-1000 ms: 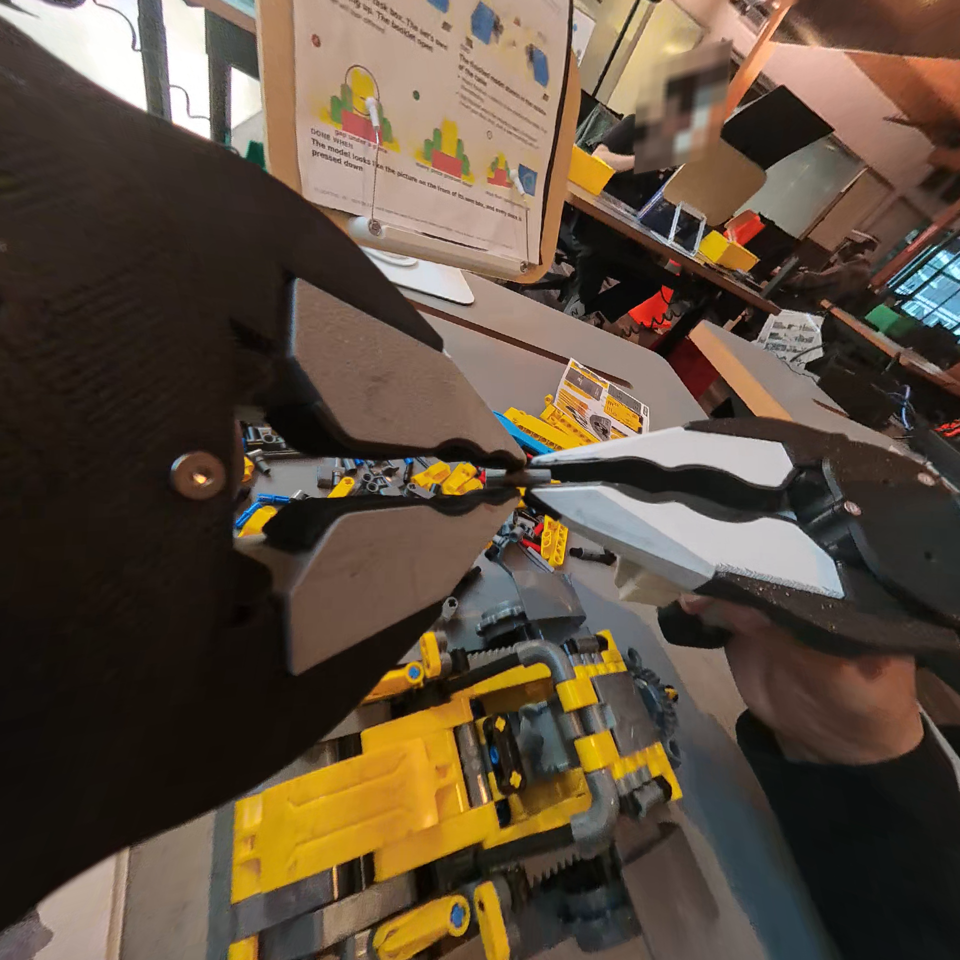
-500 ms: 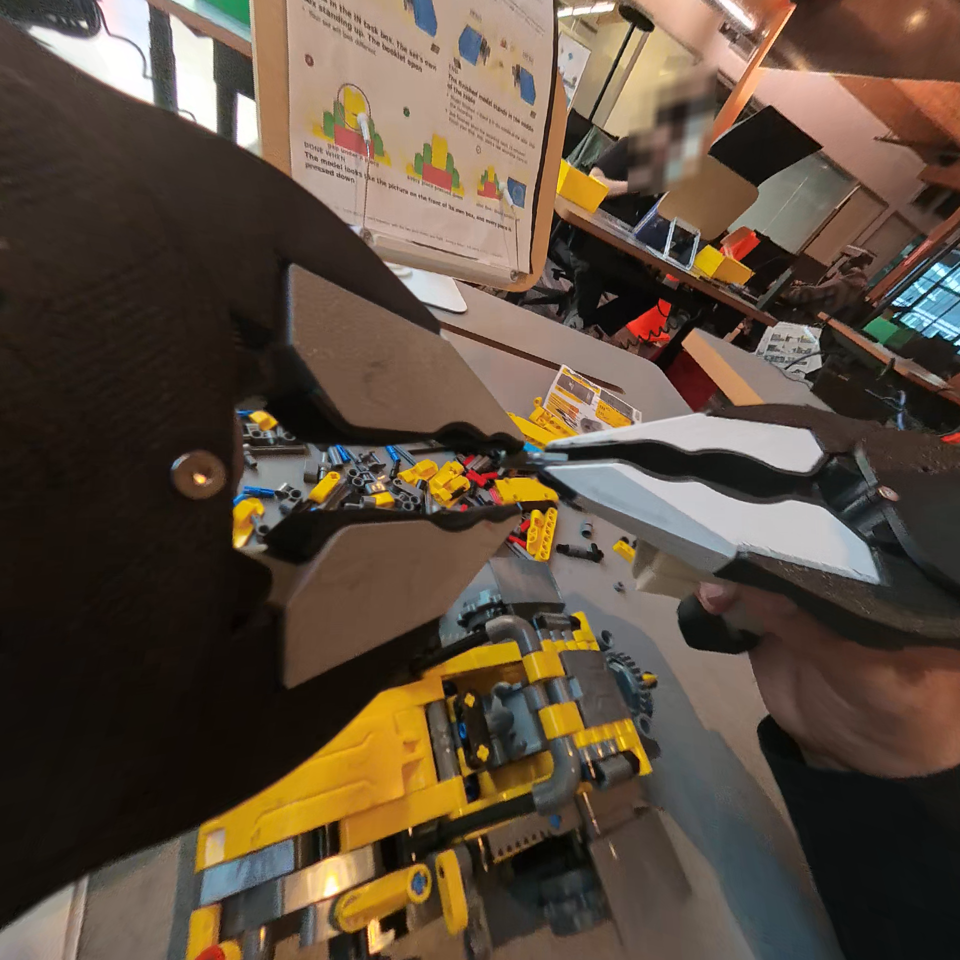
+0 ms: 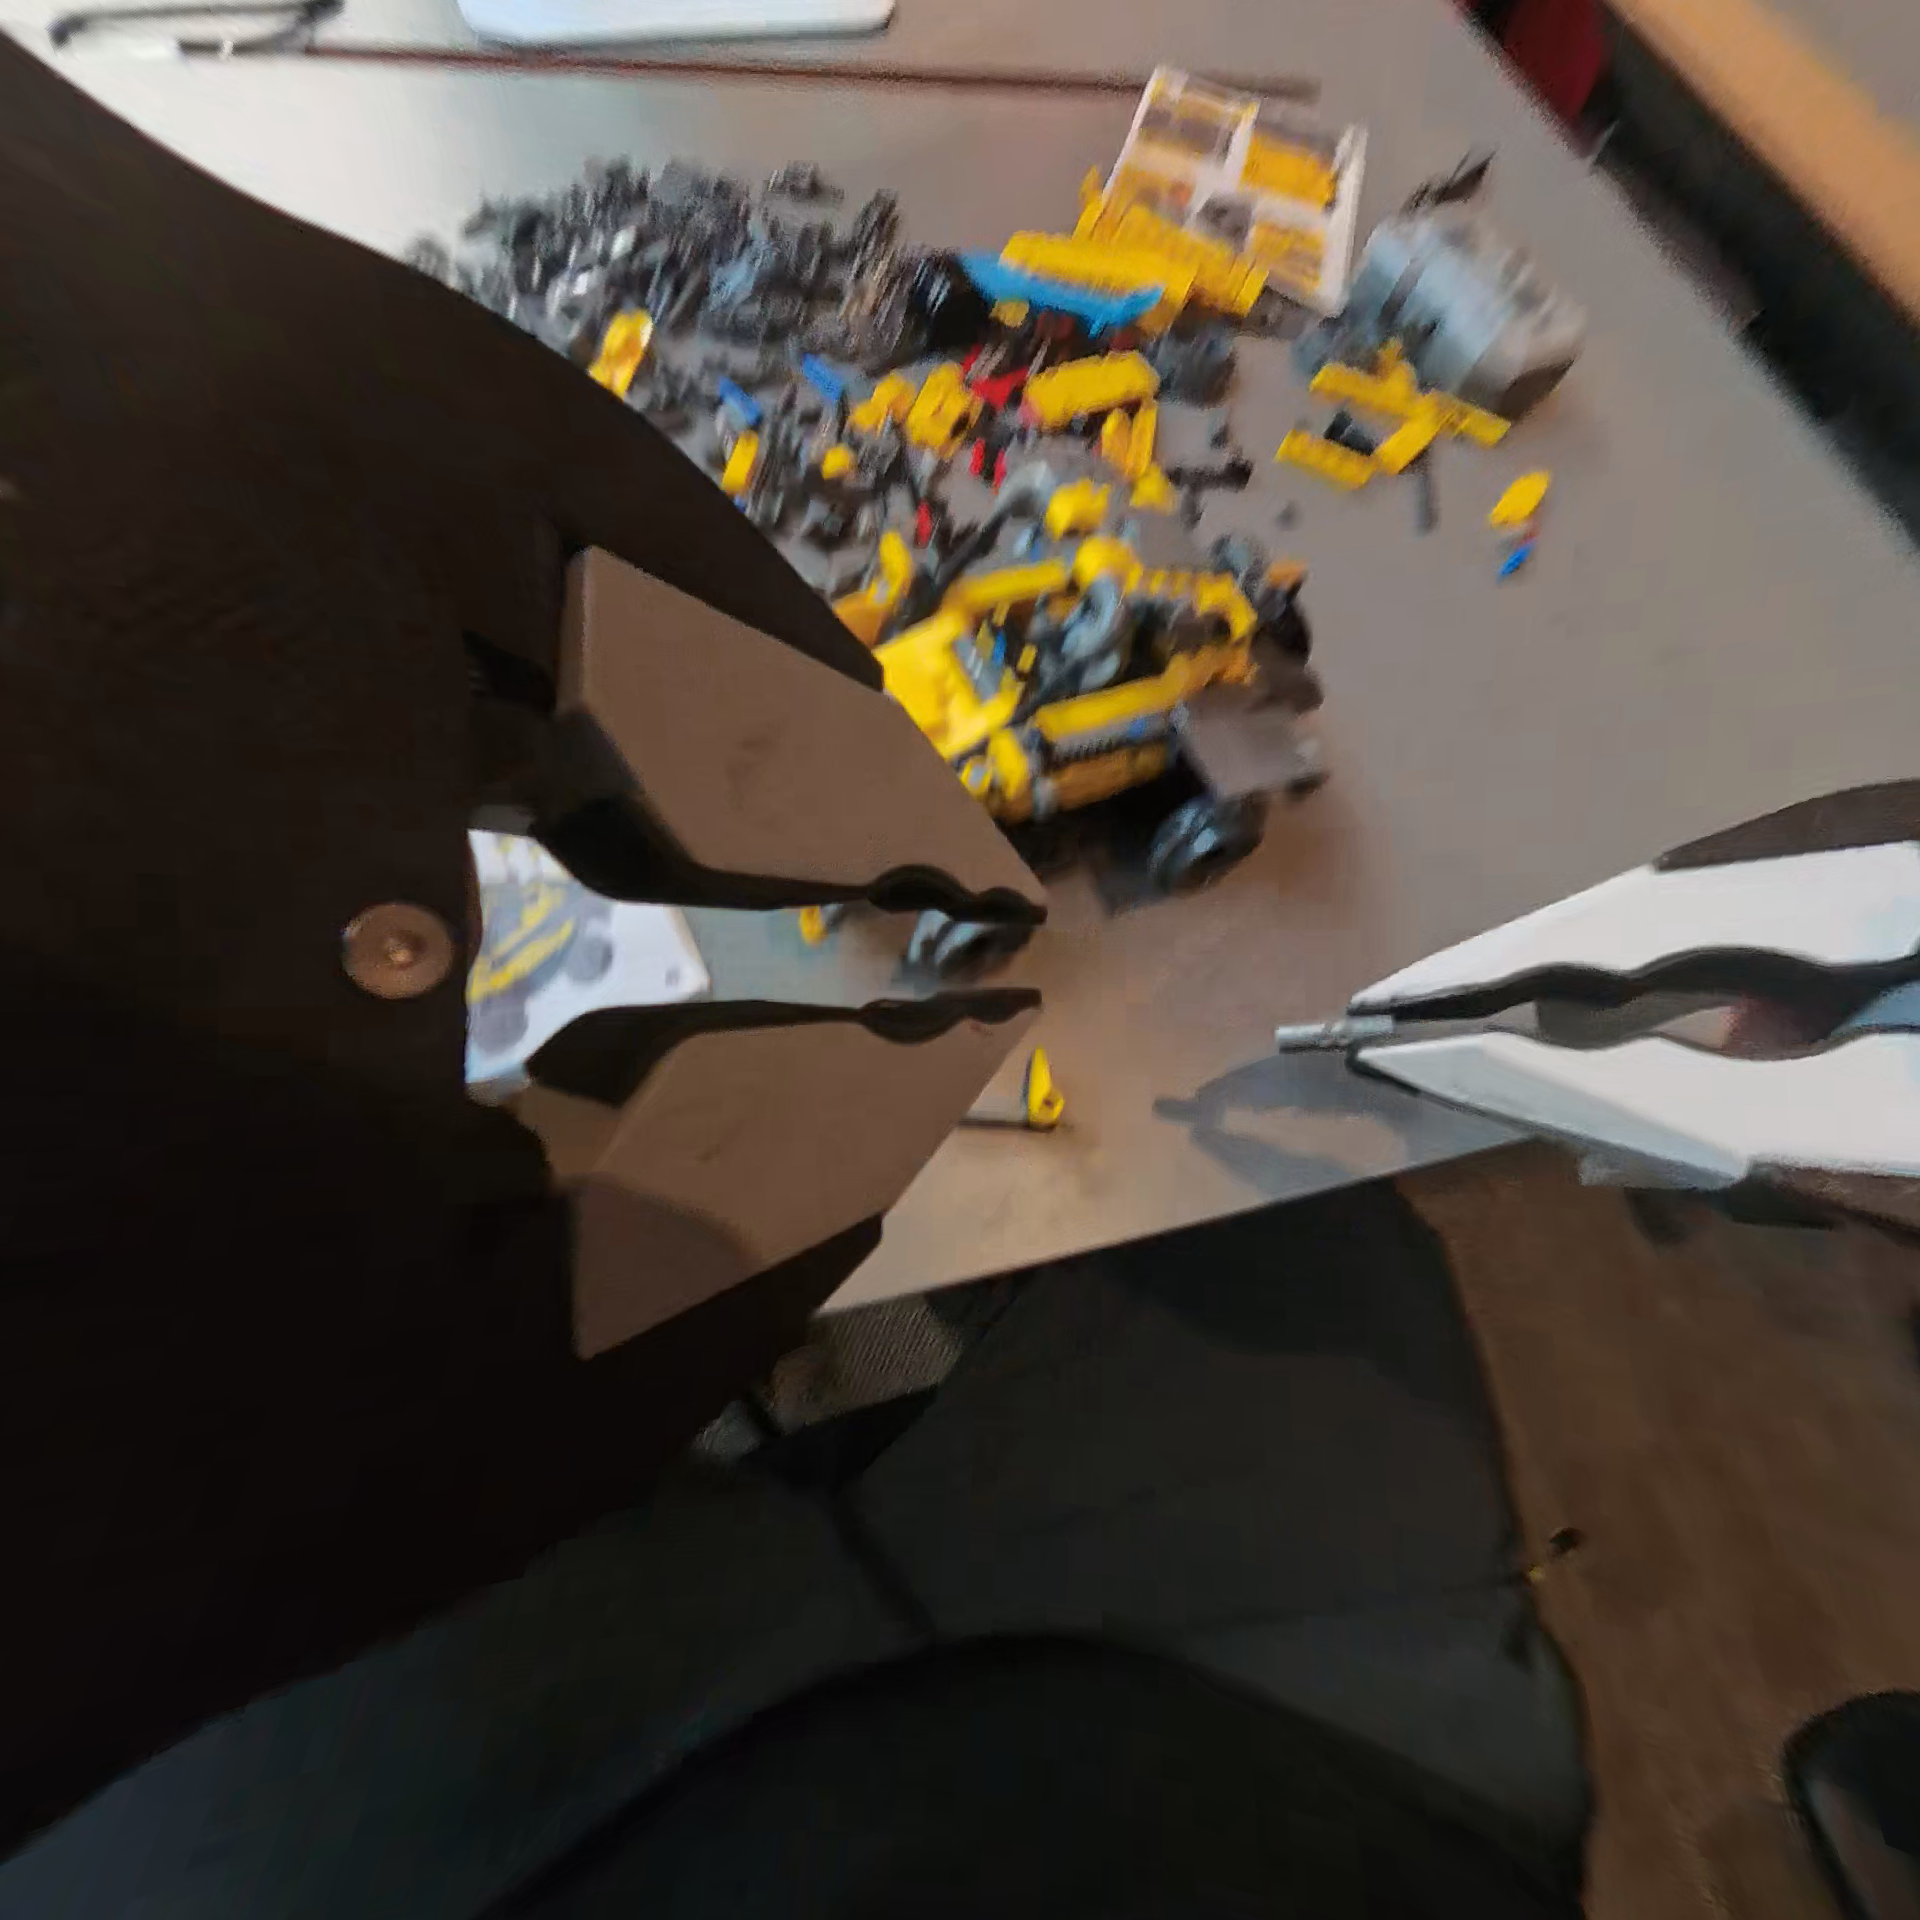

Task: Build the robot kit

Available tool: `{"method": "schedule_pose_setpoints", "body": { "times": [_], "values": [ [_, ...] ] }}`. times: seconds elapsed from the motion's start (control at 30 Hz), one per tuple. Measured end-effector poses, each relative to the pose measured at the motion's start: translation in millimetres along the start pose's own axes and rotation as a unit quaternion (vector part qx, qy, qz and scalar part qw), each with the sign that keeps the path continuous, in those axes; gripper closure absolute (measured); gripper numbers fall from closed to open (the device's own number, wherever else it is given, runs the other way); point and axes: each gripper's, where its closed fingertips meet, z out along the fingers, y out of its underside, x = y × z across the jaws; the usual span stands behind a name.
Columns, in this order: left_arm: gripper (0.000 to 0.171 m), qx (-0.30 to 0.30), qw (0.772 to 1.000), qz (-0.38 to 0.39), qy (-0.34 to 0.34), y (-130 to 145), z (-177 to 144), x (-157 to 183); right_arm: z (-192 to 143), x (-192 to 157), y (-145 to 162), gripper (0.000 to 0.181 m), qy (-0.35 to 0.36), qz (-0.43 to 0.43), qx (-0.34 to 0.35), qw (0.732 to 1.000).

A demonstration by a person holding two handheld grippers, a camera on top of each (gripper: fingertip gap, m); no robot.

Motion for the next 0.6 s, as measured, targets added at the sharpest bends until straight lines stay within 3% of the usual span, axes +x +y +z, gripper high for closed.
{"method": "schedule_pose_setpoints", "body": {
  "times": [0.13, 0.23, 0.6],
  "values": [
    [0.153, -0.046, 0.994, -0.098, 0.022, 38.1, 31.8, 31.9, 18.2, -10.6, 23.0, 0.177, -0.007, 0.024, -0.033, 0.999],
    [0.15, -0.05, 0.988, -0.143, 0.033, 51.4, 45.0, 40.8, 25.1, -7.5, 38.9, 0.177, 0.014, 0.008, -0.074, 0.997],
    [0.163, -0.024, 0.985, -0.163, 0.055, 44.0, 54.2, 45.6, 26.3, -5.6, 53.6, 0.177, 0.029, -0.019, -0.112, 0.993]
  ]
}}
